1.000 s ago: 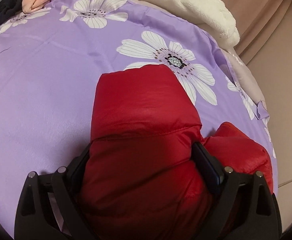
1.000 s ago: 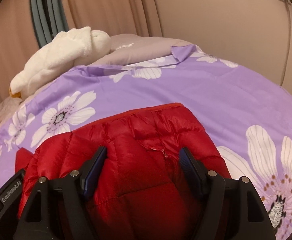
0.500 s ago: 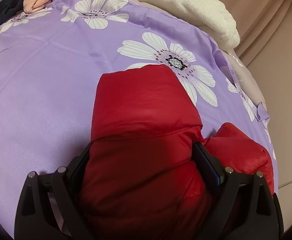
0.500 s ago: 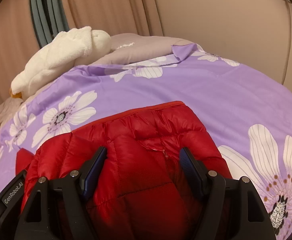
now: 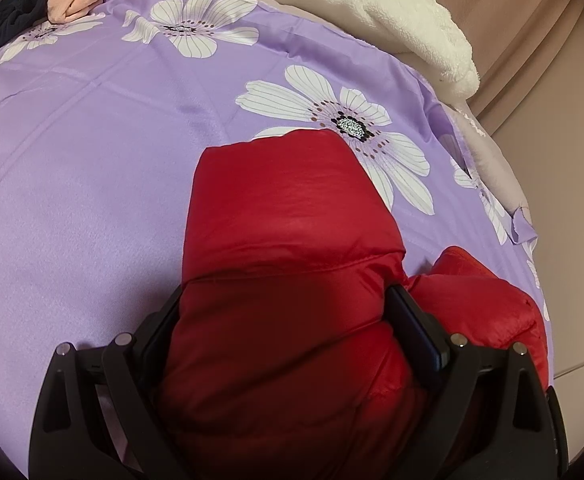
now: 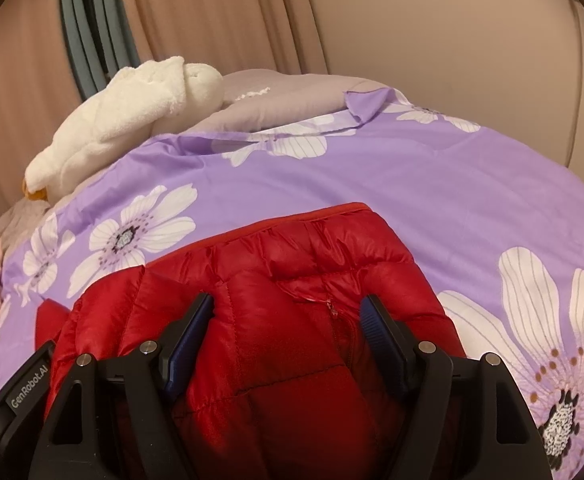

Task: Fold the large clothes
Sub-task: 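Grasp the folded red jacket bundle with both tools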

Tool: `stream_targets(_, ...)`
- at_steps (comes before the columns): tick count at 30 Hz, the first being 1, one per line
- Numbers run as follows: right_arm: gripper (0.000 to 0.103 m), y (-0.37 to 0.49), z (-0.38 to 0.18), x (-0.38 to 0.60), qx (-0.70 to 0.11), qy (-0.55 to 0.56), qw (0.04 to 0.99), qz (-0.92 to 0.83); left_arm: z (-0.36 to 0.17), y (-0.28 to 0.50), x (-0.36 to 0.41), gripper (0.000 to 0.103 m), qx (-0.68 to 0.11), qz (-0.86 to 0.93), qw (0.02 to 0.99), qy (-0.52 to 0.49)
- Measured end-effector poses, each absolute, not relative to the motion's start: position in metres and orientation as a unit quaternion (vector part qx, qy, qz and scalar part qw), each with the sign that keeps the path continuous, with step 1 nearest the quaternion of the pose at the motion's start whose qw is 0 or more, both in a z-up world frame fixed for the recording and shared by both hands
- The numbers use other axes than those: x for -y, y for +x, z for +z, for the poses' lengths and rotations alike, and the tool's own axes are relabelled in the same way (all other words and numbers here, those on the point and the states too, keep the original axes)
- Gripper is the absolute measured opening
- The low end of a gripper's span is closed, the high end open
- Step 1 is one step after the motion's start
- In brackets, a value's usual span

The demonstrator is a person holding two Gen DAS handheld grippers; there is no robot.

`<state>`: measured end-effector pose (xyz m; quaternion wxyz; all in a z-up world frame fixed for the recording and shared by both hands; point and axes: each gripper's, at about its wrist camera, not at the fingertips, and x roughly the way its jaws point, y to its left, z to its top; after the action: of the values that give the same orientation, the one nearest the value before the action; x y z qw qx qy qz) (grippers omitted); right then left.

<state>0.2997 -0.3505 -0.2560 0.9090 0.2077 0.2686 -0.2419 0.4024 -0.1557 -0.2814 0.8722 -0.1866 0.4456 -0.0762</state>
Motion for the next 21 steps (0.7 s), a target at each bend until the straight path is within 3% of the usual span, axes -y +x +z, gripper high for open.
stream_targets(21, 0.076, 0.2983, -0.2550, 0.3508, -0.265, 0.212, 0.909, -0.242, -0.2814, 0.4017, 0.1521, 0.096, -0.444, -0.082, 0.871, -0.196)
